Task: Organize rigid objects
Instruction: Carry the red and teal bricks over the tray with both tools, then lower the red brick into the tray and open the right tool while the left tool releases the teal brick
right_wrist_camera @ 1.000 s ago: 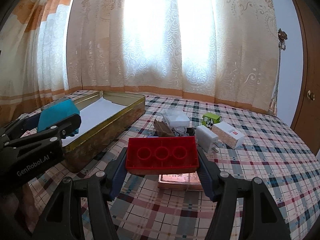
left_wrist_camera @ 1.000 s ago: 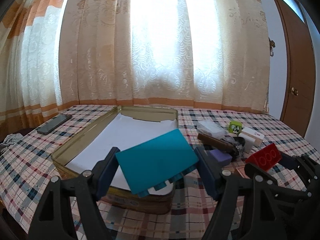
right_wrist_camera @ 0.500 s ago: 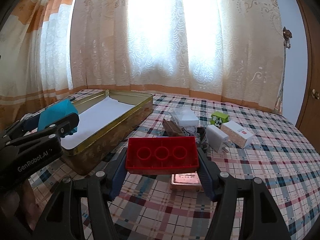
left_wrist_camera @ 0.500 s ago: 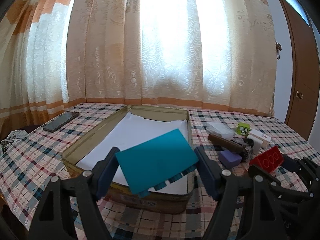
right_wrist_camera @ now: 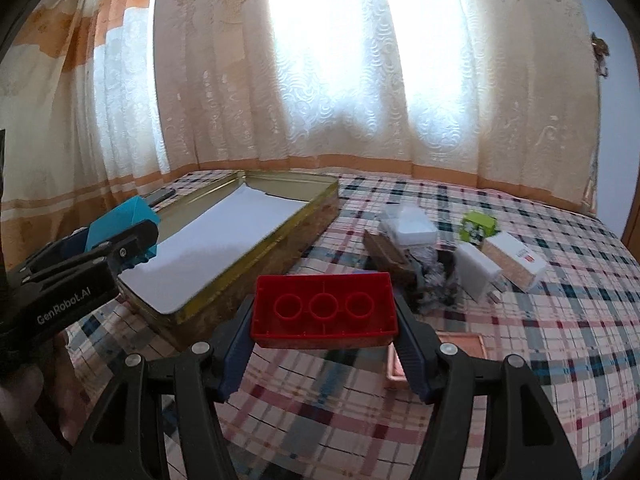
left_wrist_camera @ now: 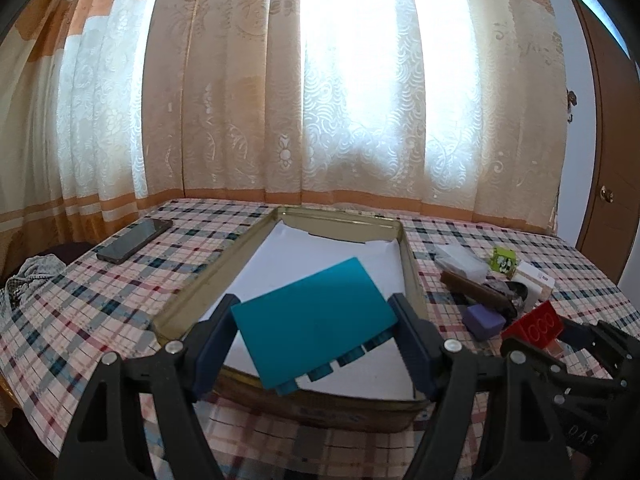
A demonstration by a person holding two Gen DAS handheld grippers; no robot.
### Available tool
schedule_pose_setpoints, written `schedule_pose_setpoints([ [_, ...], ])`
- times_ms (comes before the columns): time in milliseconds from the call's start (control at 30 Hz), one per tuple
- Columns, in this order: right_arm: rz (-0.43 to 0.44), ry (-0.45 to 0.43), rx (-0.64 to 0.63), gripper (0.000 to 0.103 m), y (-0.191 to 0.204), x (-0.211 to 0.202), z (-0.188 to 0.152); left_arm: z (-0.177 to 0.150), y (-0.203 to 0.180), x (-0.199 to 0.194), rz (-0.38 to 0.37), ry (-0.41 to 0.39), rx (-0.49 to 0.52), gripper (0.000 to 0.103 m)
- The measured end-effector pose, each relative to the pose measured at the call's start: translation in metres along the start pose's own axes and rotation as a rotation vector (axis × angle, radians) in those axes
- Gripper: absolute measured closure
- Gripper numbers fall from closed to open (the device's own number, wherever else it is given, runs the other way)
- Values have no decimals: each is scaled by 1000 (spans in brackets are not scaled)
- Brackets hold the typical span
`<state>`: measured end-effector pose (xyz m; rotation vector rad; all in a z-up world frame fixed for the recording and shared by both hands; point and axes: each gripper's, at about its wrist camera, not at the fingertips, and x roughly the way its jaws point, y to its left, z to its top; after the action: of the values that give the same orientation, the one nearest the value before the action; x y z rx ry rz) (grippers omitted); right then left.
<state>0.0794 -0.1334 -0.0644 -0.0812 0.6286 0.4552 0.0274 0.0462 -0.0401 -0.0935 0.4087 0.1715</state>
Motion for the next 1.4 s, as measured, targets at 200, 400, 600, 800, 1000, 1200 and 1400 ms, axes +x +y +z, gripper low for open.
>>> schedule_pose_setpoints([
  [200,43,7,-36,37,14,7,28,20,9,9,13,24,30,27],
  [400,66,5,-73,37,25,27,61,35,18,21,36,42,69,27],
  [600,75,28,-81,37,27,53,89,47,25,41,51,74,91,27],
  [800,81,66,-83,37,31,82,104,54,27,63,42,134,107,27],
  [1000,100,129,-91,37,37,118,112,66,31,92,9,232,95,27],
  [1200,116,192,-97,37,42,147,112,70,33,118,39,295,130,27],
  [1400,130,252,-81,37,38,167,105,65,32,138,40,355,160,28],
])
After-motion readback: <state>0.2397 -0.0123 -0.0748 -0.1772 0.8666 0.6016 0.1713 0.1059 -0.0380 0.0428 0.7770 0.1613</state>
